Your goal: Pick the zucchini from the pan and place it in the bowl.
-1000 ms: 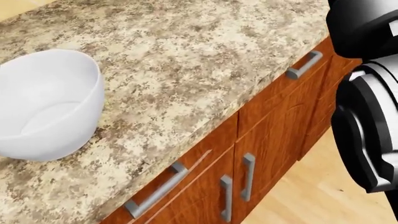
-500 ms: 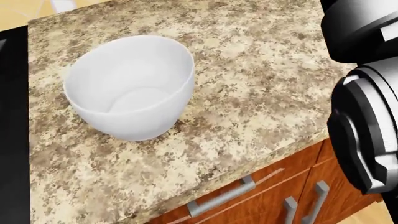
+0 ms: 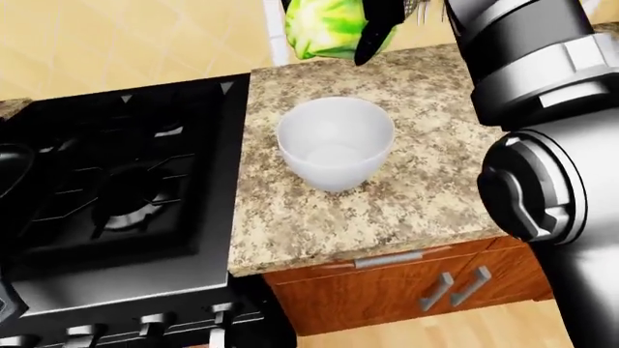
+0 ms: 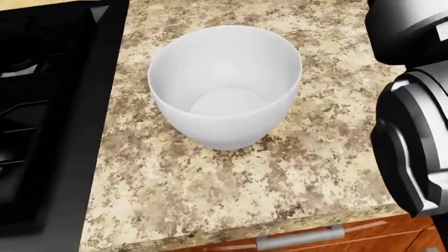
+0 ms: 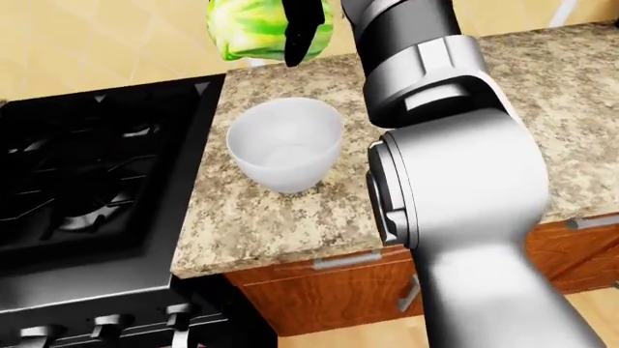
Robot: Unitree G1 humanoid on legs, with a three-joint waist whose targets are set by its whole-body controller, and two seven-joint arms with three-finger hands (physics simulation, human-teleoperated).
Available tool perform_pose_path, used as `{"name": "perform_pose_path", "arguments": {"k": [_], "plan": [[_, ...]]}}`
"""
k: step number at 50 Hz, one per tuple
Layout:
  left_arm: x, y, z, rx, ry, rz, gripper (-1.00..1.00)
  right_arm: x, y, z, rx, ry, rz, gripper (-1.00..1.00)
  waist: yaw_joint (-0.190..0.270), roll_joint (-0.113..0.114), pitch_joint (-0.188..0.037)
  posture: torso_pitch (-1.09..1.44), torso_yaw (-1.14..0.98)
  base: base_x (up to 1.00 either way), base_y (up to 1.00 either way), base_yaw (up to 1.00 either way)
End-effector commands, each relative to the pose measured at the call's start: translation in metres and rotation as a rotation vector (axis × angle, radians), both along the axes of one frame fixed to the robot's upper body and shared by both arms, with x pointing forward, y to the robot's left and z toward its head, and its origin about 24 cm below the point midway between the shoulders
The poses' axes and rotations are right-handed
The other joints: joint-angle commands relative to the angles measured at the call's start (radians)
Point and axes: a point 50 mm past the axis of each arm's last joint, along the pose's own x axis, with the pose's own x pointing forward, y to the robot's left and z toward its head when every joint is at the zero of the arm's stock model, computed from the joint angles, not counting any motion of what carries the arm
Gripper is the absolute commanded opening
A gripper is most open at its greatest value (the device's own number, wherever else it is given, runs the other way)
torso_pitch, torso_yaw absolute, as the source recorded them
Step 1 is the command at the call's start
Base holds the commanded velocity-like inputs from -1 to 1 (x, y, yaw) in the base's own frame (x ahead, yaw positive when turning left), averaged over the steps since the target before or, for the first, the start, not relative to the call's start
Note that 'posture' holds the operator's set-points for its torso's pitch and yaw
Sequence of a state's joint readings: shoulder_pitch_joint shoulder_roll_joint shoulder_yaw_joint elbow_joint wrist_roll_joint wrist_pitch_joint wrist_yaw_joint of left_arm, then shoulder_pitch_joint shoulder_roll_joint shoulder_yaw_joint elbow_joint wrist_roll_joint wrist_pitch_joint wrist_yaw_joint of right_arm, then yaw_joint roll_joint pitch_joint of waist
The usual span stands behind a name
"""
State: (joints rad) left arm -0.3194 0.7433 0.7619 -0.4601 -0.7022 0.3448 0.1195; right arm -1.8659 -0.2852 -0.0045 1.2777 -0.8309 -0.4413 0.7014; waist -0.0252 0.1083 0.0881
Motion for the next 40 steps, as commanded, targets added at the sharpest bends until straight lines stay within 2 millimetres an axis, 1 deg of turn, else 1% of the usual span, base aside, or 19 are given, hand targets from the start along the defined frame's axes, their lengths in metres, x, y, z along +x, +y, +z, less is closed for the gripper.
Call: {"name": "perform_pose_path", "arguments": {"k": [1, 3, 6, 7, 9, 14, 21, 24, 26, 28, 32, 40], "plan": [[-0.002, -0.003, 0.007, 0.027, -0.023, -0.007, 1.0, -0.011, -0.003, 0.023, 0.038, -0.072, 0.006, -1.0, -0.008, 0.008, -0.017, 0.0, 0.0, 0.0, 0.0, 0.0], [-0.002, -0.003, 0.007, 0.027, -0.022, -0.007, 1.0, -0.011, -0.003, 0.023, 0.035, -0.073, 0.012, -1.0, -0.011, -0.004, -0.026, 0.0, 0.0, 0.0, 0.0, 0.0], [-0.002, -0.003, 0.007, 0.027, -0.022, -0.006, 1.0, -0.012, -0.002, 0.02, -0.002, -0.08, 0.025, -1.0, -0.01, -0.029, -0.024, 0.0, 0.0, 0.0, 0.0, 0.0], [-0.002, -0.003, 0.007, 0.027, -0.022, -0.007, 1.0, -0.011, -0.002, 0.02, -0.005, -0.092, 0.026, -1.0, -0.008, -0.032, -0.025, 0.0, 0.0, 0.0, 0.0, 0.0], [-0.002, -0.003, 0.007, 0.027, -0.022, -0.007, 1.0, -0.011, -0.003, 0.018, -0.014, -0.089, 0.022, -1.0, -0.006, -0.033, -0.028, 0.0, 0.0, 0.0, 0.0, 0.0], [-0.002, -0.003, 0.007, 0.027, -0.022, -0.007, 1.0, -0.011, -0.003, 0.019, -0.027, -0.09, 0.016, -1.0, -0.007, -0.026, -0.034, 0.0, 0.0, 0.0, 0.0, 0.0], [-0.003, -0.003, 0.007, 0.024, -0.023, -0.007, 1.0, -0.007, -0.002, 0.014, -0.052, -0.157, -0.019, -1.0, -0.012, -0.02, -0.035, 0.0, 0.0, 0.0, 0.0, 0.0], [-0.003, -0.003, 0.007, 0.024, -0.024, -0.007, 1.0, -0.007, 0.0, 0.015, -0.051, -0.219, -0.017, -1.0, -0.014, -0.02, -0.035, 0.0, 0.0, 0.0, 0.0, 0.0], [-0.002, -0.002, 0.007, 0.024, -0.022, -0.005, 1.0, -0.004, -0.001, 0.012, -0.06, -0.237, -0.044, -1.0, -0.015, -0.021, -0.034, 0.0, 0.0, 0.0, 0.0, 0.0], [-0.002, -0.002, 0.006, 0.024, -0.021, -0.005, 1.0, -0.004, 0.0, 0.01, -0.076, -0.221, -0.031, -1.0, -0.015, -0.022, -0.033, 0.0, 0.0, 0.0, 0.0, 0.0], [-0.002, -0.003, 0.006, 0.025, -0.02, -0.005, 1.0, -0.004, 0.0, 0.009, -0.123, -0.276, -0.032, -1.0, -0.016, -0.025, -0.031, 0.0, 0.0, 0.0, 0.0, 0.0], [-0.002, -0.002, 0.005, 0.025, -0.02, -0.005, 1.0, -0.001, 0.004, 0.0, -0.152, -0.261, -0.024, -1.0, -0.017, -0.029, -0.029, 0.0, 0.0, 0.0, 0.0, 0.0]]}}
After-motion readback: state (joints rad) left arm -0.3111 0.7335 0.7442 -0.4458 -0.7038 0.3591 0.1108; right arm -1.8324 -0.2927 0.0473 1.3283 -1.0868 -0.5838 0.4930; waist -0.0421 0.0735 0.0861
